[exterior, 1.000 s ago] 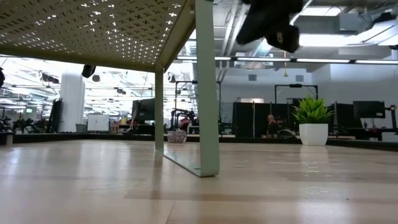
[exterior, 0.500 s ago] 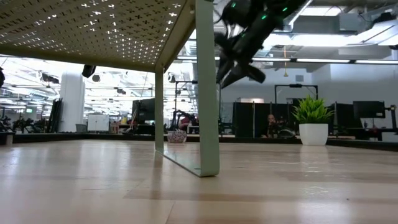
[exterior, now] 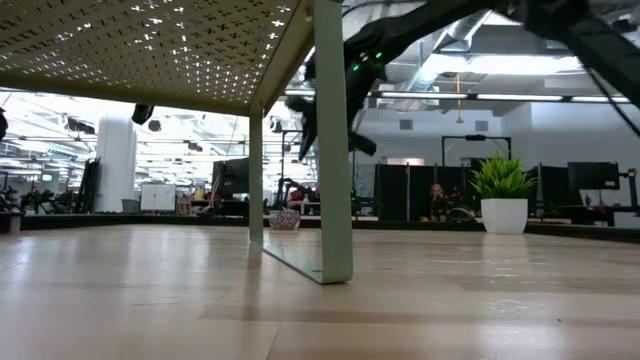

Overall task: Stock candles on shelf
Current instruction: Put the red scented candle on the shelf

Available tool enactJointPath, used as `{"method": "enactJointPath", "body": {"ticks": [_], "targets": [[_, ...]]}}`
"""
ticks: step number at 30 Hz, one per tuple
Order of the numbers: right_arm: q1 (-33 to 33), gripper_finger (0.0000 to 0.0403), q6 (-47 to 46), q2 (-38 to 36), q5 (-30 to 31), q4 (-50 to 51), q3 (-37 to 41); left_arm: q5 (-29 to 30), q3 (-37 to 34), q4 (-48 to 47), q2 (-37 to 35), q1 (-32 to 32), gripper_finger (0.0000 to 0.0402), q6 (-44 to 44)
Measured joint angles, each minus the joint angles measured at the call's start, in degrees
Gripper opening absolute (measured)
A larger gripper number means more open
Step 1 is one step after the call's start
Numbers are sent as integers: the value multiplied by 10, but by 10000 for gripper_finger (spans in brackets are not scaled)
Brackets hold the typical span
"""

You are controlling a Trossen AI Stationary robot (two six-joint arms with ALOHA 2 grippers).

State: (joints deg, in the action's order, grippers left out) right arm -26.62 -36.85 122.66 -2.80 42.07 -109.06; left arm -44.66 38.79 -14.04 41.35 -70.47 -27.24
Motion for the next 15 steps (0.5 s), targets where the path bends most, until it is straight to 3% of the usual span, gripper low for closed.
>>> {"method": "enactJointPath", "body": {"ticks": [13, 15], "targets": [[-2, 193, -48, 148, 20, 61, -154, 0, 0, 6, 0, 0, 6, 0], [-1, 189, -60, 163, 51, 96, -175, 0, 0, 8, 0, 0, 5, 0]]}}
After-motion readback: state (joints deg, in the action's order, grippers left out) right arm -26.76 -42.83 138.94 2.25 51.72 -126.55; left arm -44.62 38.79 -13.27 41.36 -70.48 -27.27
